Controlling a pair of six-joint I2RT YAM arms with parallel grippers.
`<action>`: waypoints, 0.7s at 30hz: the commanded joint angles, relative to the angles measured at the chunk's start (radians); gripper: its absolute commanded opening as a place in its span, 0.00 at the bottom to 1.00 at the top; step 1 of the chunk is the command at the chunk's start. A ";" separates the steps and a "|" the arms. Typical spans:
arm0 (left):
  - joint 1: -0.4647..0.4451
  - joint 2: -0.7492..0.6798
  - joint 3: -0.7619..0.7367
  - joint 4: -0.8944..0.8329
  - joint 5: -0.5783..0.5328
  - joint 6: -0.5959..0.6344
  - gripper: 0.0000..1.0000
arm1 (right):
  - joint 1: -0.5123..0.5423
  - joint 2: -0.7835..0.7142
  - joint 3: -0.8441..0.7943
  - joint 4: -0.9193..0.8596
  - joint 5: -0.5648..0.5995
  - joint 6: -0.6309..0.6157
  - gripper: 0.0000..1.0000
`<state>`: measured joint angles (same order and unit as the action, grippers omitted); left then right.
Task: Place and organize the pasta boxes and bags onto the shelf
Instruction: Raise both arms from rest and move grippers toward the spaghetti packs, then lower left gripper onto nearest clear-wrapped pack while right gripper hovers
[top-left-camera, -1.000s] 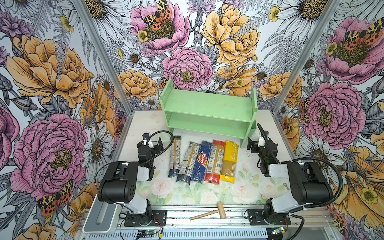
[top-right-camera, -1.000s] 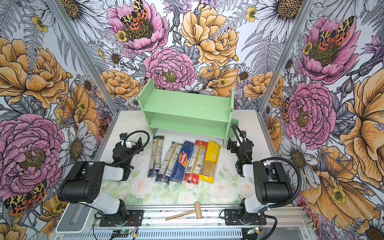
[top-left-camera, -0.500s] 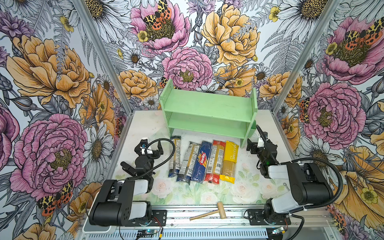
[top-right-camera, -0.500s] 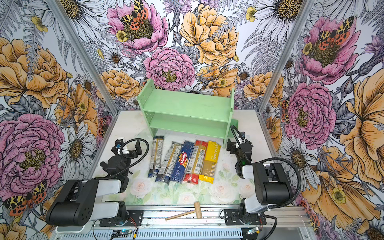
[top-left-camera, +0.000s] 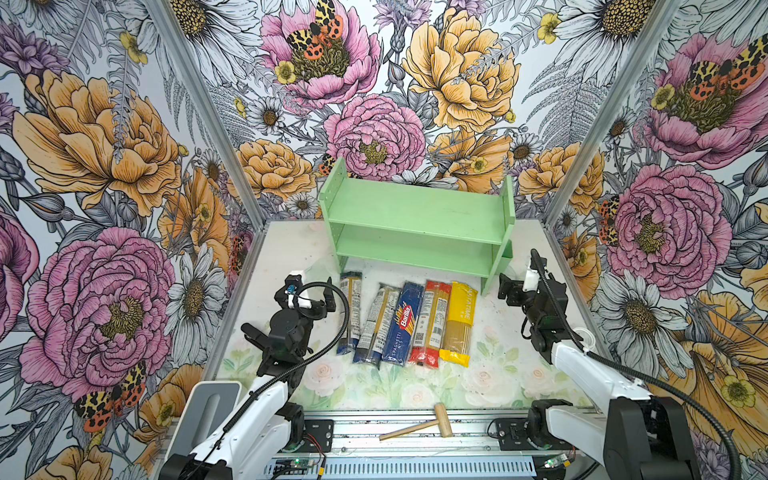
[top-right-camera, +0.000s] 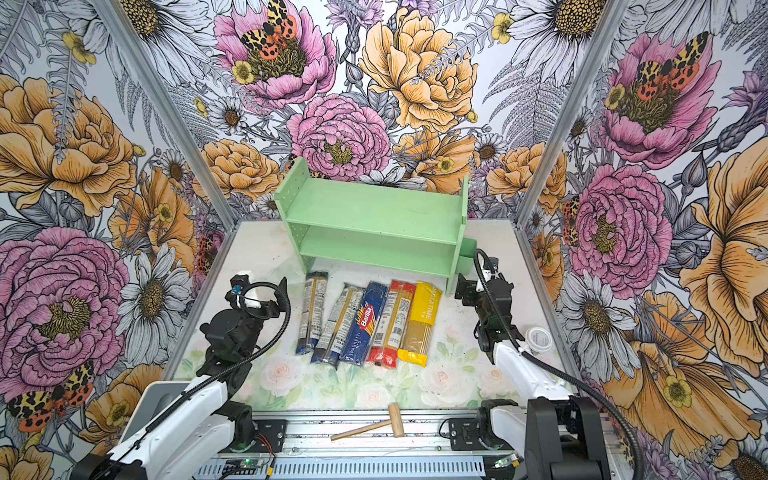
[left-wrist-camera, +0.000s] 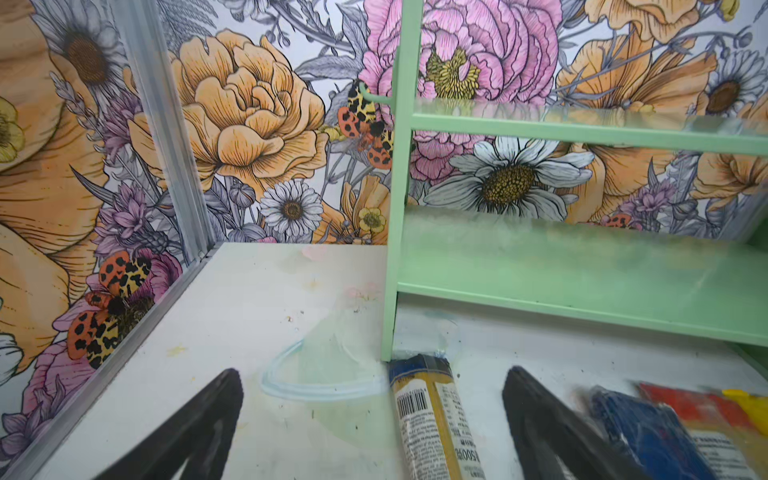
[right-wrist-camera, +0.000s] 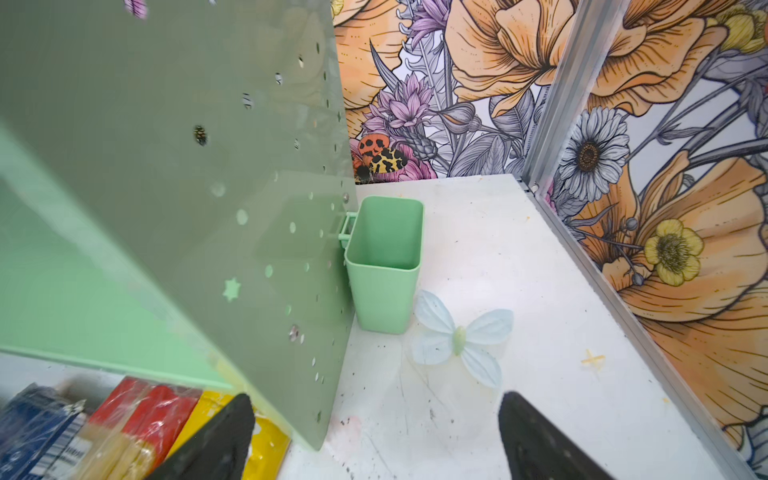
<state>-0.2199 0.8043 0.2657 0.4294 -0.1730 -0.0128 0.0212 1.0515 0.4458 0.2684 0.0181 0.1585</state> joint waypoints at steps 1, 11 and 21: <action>-0.019 -0.036 0.057 -0.184 -0.014 -0.078 0.99 | 0.017 -0.101 -0.009 -0.130 -0.010 0.045 0.94; -0.026 0.032 0.234 -0.481 0.057 -0.286 0.99 | 0.087 -0.146 0.158 -0.466 -0.045 0.183 0.89; -0.099 0.228 0.344 -0.639 0.109 -0.369 0.99 | 0.183 -0.168 0.197 -0.594 -0.147 0.331 0.87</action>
<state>-0.2913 1.0107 0.5877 -0.1314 -0.0807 -0.3336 0.1791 0.9100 0.6277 -0.2611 -0.0944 0.4191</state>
